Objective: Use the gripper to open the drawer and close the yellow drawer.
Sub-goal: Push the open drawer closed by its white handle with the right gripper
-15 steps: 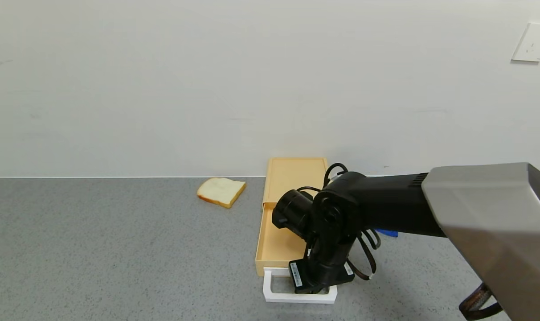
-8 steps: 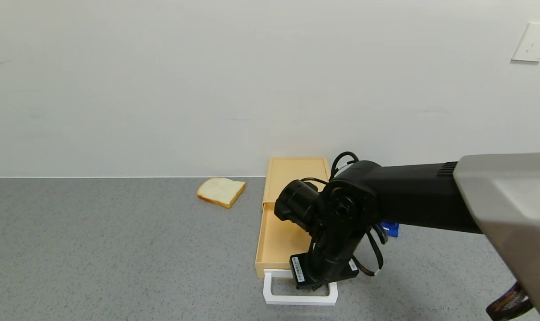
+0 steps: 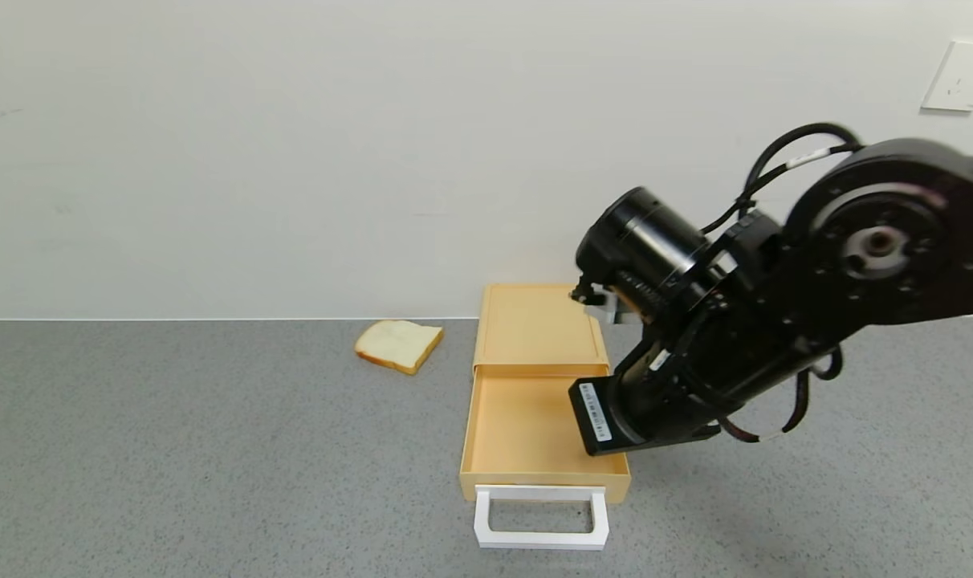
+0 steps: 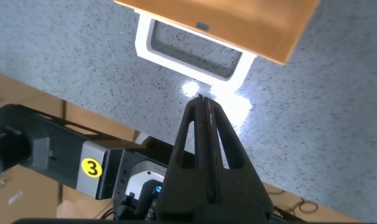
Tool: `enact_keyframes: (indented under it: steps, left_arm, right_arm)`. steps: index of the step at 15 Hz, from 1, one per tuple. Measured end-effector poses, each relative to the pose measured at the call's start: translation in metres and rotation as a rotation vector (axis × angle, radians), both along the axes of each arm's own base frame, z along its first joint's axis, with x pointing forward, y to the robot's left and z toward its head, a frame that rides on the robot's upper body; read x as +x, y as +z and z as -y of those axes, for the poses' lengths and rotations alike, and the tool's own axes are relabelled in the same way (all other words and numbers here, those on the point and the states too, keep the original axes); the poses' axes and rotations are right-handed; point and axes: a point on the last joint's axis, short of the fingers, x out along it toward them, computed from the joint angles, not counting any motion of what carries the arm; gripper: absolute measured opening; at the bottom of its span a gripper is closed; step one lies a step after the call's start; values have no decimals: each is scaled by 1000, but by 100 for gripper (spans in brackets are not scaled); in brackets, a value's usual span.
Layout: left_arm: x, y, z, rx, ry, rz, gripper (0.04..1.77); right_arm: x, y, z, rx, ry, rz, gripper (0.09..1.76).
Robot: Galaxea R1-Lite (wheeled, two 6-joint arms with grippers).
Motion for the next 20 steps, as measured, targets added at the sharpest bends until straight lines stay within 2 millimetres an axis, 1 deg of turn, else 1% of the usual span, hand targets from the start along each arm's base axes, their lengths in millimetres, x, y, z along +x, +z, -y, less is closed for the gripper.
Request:
enact_keyframes:
  steps: [2, 4, 6, 9, 11, 14, 17, 20]
  left_arm:
    - [0, 0, 0, 0, 0, 0, 172]
    - [0, 0, 0, 0, 0, 0, 172]
    - [0, 0, 0, 0, 0, 0, 172]
    - [0, 0, 0, 0, 0, 0, 172]
    - [0, 0, 0, 0, 0, 0, 172]
    - [0, 0, 0, 0, 0, 0, 172]
    - [0, 0, 0, 0, 0, 0, 172]
    - [0, 0, 0, 0, 0, 0, 172]
  right_arm:
    - [-9, 20, 24, 25, -7, 51, 12]
    - [-17, 34, 49, 62, -9, 96, 12]
    - [-25, 41, 72, 98, -9, 157, 12]
    - [-35, 41, 100, 138, -24, 265, 12]
    - [-44, 35, 112, 153, -24, 322, 12]
    - [-58, 27, 123, 210, -10, 407, 12]
    - [-71, 19, 133, 240, -5, 423, 12]
    - [-79, 15, 139, 240, -10, 422, 12]
